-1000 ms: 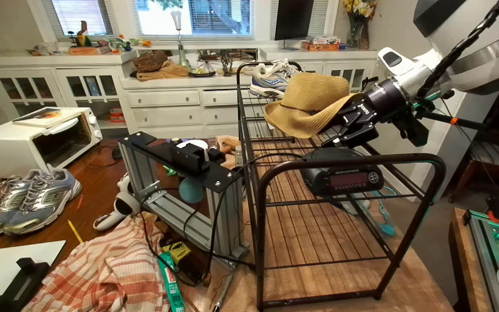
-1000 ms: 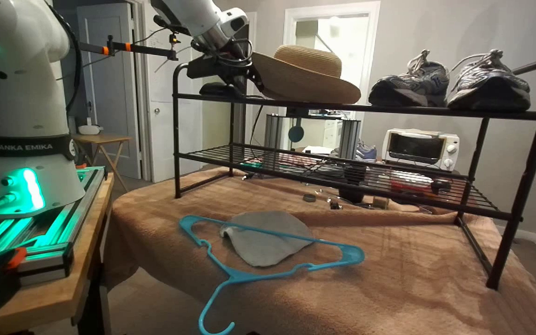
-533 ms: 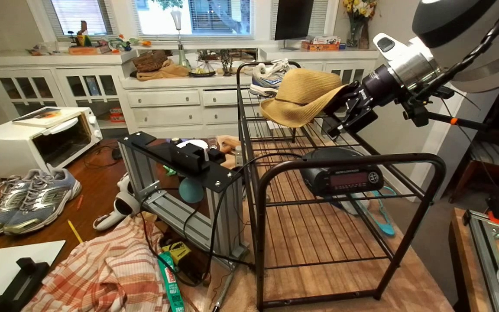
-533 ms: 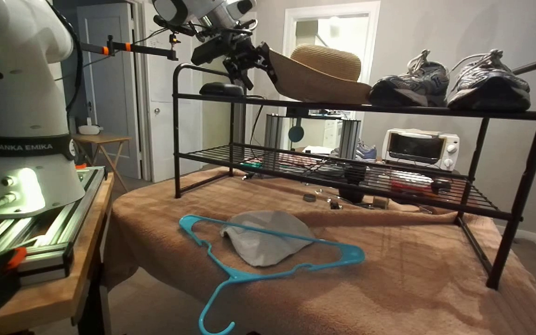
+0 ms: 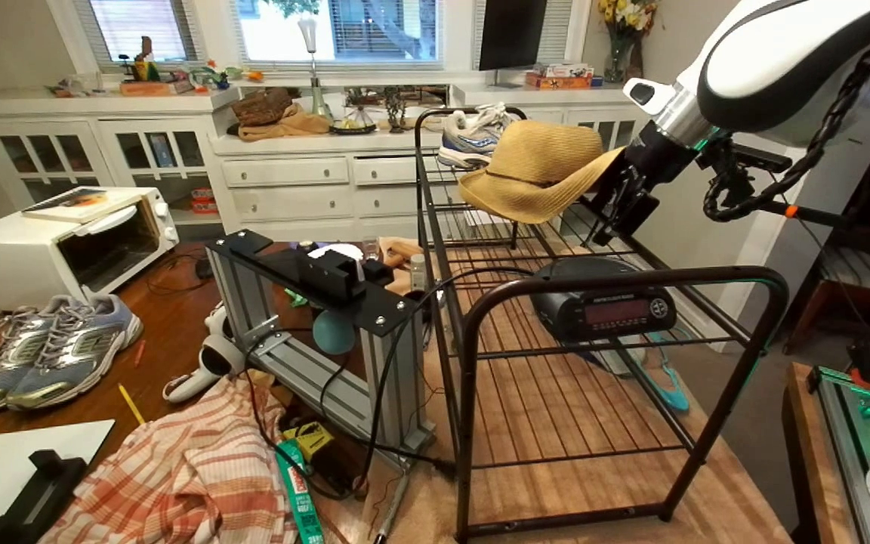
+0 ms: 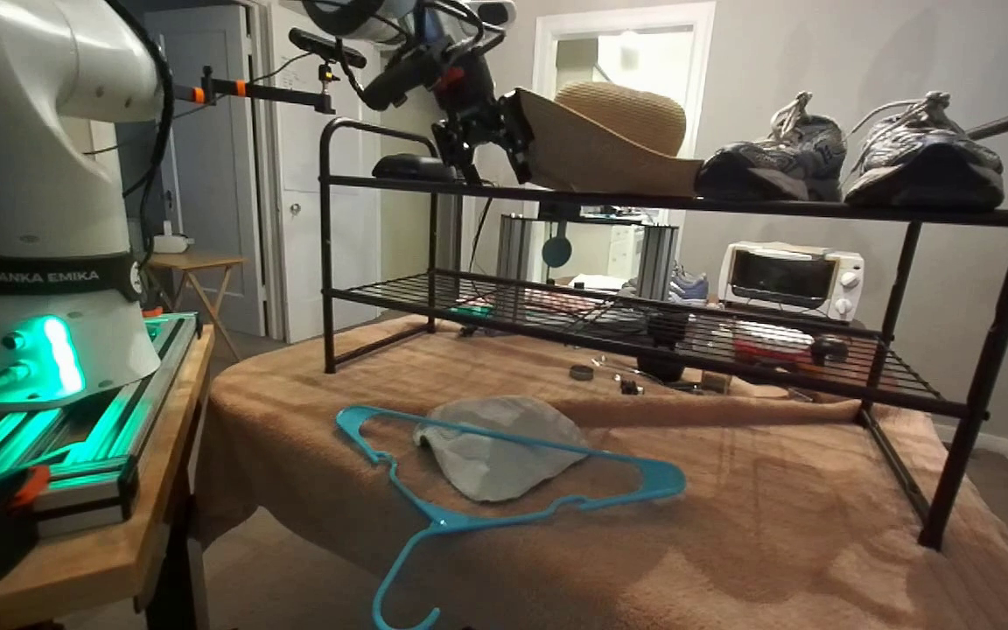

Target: Put the brown hat on the topmost shelf.

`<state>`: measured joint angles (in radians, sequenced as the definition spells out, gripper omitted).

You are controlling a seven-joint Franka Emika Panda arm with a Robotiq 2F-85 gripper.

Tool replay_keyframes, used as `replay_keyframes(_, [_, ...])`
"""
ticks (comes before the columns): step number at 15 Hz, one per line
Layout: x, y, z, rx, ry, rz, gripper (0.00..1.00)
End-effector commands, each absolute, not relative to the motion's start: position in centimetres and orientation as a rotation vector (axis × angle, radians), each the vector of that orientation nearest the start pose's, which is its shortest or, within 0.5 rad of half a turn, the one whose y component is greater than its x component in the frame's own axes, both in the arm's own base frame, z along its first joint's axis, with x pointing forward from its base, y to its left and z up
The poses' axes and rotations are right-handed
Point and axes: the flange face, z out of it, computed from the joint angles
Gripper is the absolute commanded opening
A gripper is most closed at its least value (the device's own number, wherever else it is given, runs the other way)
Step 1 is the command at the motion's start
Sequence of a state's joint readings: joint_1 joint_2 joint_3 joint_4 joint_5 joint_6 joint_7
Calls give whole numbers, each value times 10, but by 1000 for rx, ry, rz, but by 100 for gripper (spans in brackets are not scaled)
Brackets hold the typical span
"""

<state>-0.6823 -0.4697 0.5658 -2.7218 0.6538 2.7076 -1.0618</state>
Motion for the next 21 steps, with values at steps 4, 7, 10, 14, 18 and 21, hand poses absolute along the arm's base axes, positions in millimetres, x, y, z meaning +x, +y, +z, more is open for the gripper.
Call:
replay_keyframes(4, [341,-72,466,-3170,-596,-457,100])
replay_keyframes(7, [323,-73,501,-3168,-587,-396,100])
replay_keyframes(10, [317,-69,525,-3154,-632,-417,100])
replay_keyframes(14, [315,-68,546,-3176,-615,-515,100])
replay_keyframes(18, [316,-73,558,-3230,-492,-651,100])
replay_keyframes(21, [318,-73,557,-3195,-548,-601,100])
